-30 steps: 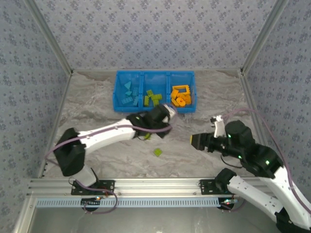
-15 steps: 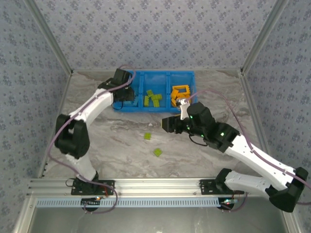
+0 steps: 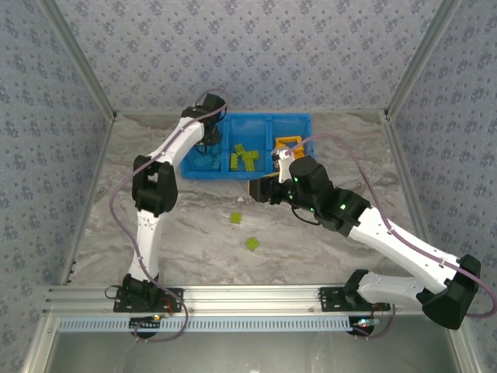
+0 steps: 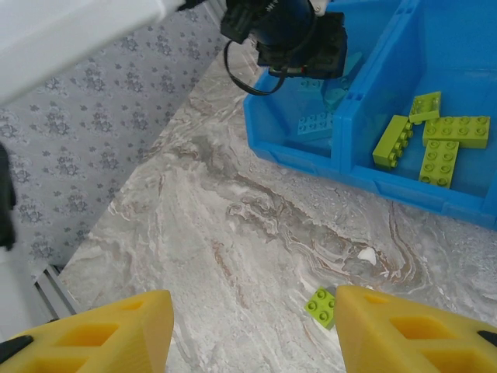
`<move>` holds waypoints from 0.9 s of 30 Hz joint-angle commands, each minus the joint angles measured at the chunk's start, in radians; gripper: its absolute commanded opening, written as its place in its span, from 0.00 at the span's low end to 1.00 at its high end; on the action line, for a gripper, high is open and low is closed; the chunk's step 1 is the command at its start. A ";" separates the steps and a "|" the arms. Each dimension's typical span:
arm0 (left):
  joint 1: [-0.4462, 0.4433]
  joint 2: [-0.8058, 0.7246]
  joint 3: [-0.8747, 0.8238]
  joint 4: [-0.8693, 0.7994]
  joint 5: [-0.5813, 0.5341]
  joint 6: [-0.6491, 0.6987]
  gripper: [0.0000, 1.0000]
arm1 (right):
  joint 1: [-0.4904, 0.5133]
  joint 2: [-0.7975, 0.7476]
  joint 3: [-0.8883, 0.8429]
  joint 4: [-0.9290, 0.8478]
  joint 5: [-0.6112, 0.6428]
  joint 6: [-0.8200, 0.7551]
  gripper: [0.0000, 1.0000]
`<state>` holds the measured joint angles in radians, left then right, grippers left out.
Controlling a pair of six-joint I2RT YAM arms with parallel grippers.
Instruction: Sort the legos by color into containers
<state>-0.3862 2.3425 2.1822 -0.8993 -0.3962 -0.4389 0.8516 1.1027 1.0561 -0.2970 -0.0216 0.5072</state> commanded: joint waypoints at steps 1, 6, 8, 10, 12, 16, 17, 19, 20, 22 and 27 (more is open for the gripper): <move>-0.005 0.041 0.080 -0.076 -0.076 0.003 0.16 | 0.000 -0.039 -0.017 0.006 0.015 -0.007 0.60; -0.006 0.107 0.163 -0.120 -0.109 0.007 0.19 | -0.006 -0.044 -0.031 0.003 0.009 0.000 0.60; -0.006 0.123 0.173 -0.135 -0.114 0.003 0.21 | -0.009 -0.044 -0.032 0.003 0.005 -0.002 0.60; -0.008 0.130 0.170 -0.138 -0.114 0.000 0.24 | -0.012 -0.045 -0.032 -0.001 0.001 -0.002 0.60; -0.013 0.132 0.169 -0.138 -0.119 0.006 0.31 | -0.015 -0.046 -0.031 -0.005 -0.003 -0.002 0.60; -0.029 0.124 0.175 -0.142 -0.137 0.026 0.40 | -0.023 -0.050 -0.034 -0.015 -0.011 -0.002 0.60; -0.031 0.120 0.176 -0.142 -0.137 0.027 0.40 | -0.023 -0.052 -0.036 -0.016 -0.012 -0.001 0.60; -0.034 0.107 0.177 -0.143 -0.142 0.029 0.43 | -0.026 -0.059 -0.042 -0.019 -0.012 -0.002 0.60; -0.033 0.100 0.179 -0.143 -0.143 0.029 0.46 | -0.027 -0.061 -0.044 -0.021 -0.011 -0.003 0.61; -0.037 0.085 0.181 -0.146 -0.141 0.034 0.49 | -0.033 -0.064 -0.046 -0.031 -0.015 -0.002 0.61; -0.043 0.032 0.182 -0.150 -0.170 0.034 0.45 | -0.039 -0.073 -0.058 -0.044 -0.015 -0.003 0.61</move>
<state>-0.4175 2.4626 2.3295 -1.0229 -0.5262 -0.4149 0.8200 1.0470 1.0103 -0.3187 -0.0261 0.5072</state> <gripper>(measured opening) 0.466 0.609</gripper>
